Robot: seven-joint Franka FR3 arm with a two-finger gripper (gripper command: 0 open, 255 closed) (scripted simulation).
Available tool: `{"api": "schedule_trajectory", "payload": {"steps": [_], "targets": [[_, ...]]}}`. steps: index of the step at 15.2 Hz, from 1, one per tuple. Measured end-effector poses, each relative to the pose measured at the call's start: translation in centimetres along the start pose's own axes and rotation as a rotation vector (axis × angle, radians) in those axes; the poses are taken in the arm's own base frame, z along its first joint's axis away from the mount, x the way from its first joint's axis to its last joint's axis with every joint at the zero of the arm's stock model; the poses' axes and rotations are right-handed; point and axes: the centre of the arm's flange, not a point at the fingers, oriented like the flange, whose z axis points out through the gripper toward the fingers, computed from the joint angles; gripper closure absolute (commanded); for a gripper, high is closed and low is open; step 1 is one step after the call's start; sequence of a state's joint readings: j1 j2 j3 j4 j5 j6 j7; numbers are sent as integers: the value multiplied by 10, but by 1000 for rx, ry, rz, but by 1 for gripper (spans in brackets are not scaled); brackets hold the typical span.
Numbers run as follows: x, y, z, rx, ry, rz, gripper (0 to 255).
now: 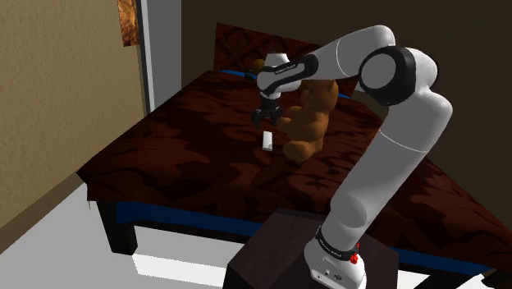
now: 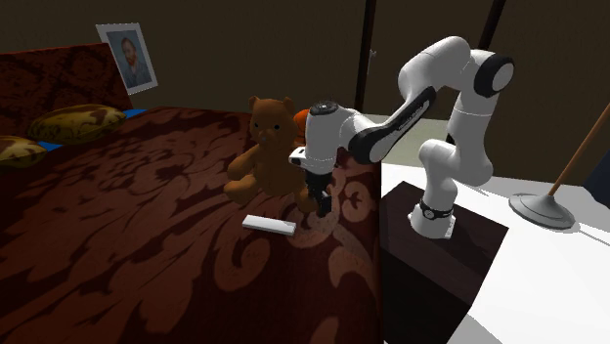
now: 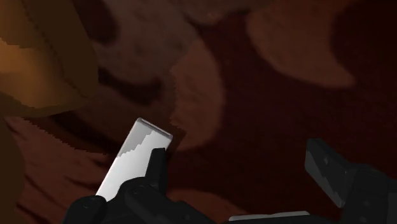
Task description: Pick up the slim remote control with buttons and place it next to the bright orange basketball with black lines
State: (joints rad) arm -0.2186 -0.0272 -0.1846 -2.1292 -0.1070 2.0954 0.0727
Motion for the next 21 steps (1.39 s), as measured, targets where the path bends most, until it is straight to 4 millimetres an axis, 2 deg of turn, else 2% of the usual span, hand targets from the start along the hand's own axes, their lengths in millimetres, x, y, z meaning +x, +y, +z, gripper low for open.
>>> {"api": "schedule_trajectory", "payload": {"steps": [3,13,18,21], "targets": [[29,22,22,10,-1,62,0],[106,94,100,46,-7,270,0],[135,142,136,63,-9,373,0],[142,148,156,67,-10,391,0]]}}
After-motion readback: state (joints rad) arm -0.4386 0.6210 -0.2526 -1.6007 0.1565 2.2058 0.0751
